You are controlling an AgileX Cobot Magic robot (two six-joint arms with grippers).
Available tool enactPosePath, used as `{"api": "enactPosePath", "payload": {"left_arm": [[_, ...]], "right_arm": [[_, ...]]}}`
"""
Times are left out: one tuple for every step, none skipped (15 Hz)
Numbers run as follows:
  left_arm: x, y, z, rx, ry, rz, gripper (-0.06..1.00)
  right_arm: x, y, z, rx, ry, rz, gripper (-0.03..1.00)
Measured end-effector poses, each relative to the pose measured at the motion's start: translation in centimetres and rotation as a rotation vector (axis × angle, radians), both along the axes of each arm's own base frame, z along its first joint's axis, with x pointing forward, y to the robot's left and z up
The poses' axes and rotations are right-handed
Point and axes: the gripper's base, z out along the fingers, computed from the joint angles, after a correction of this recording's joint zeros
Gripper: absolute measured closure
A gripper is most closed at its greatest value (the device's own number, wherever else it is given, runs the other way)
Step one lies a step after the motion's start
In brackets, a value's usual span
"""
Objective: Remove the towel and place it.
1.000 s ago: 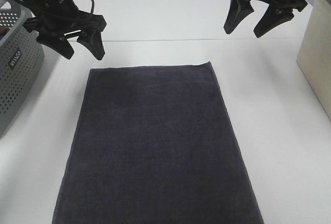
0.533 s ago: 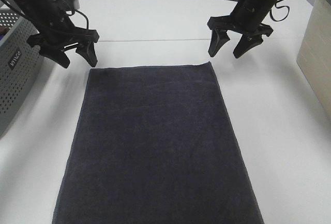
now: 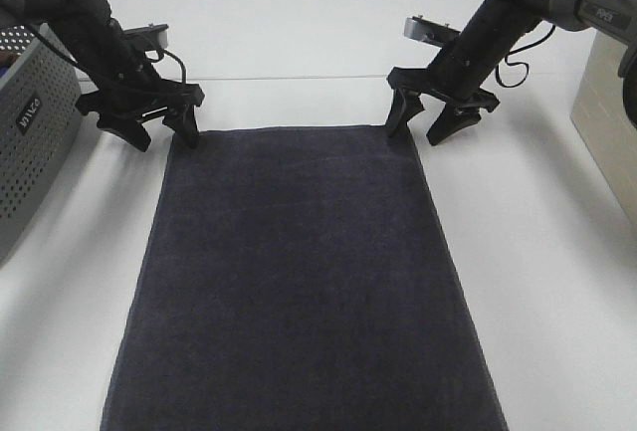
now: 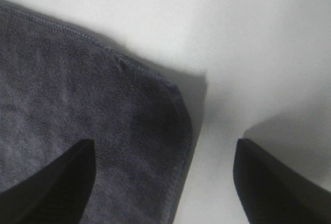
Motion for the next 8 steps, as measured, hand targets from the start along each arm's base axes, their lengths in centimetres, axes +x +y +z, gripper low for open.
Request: {"api": "enactPosePath", "payload": {"left_arm": [[0.07,-0.08,-0.25,-0.010,-0.002,0.005,0.24],[0.21,-0.15,-0.36,-0.018,-0.009,0.010,0.24],[0.29,-0.19,-0.42,-0.022,-0.013,0.012,0.24],[0.33,-0.21,-0.49,-0.025,-0.014,0.013,0.24],[0.35,-0.22,-0.48,-0.028,-0.013,0.021,0.24],[0.36,-0.22,-0.48,-0.031,-0.010,0.034,0.24],[0.36,-0.22,-0.48,-0.032,-0.008,0.040,0.24],[0.36,-0.23,-0.48,-0.034,-0.007,0.045,0.24]], "right_arm": [[0.10,-0.37,-0.22,0.031,0.008,-0.017,0.24],[0.22,-0.75,-0.32,0.047,0.006,-0.022,0.24],[0.24,-0.83,-0.33,0.056,0.003,-0.016,0.24],[0.26,-0.81,-0.48,0.065,0.006,-0.018,0.24],[0.27,-0.79,-0.47,0.067,0.005,-0.018,0.24],[0.27,-0.78,-0.46,0.069,0.005,-0.018,0.24],[0.27,-0.77,-0.46,0.070,0.005,-0.018,0.24],[0.27,-0.77,-0.46,0.070,0.005,-0.018,0.24]]}}
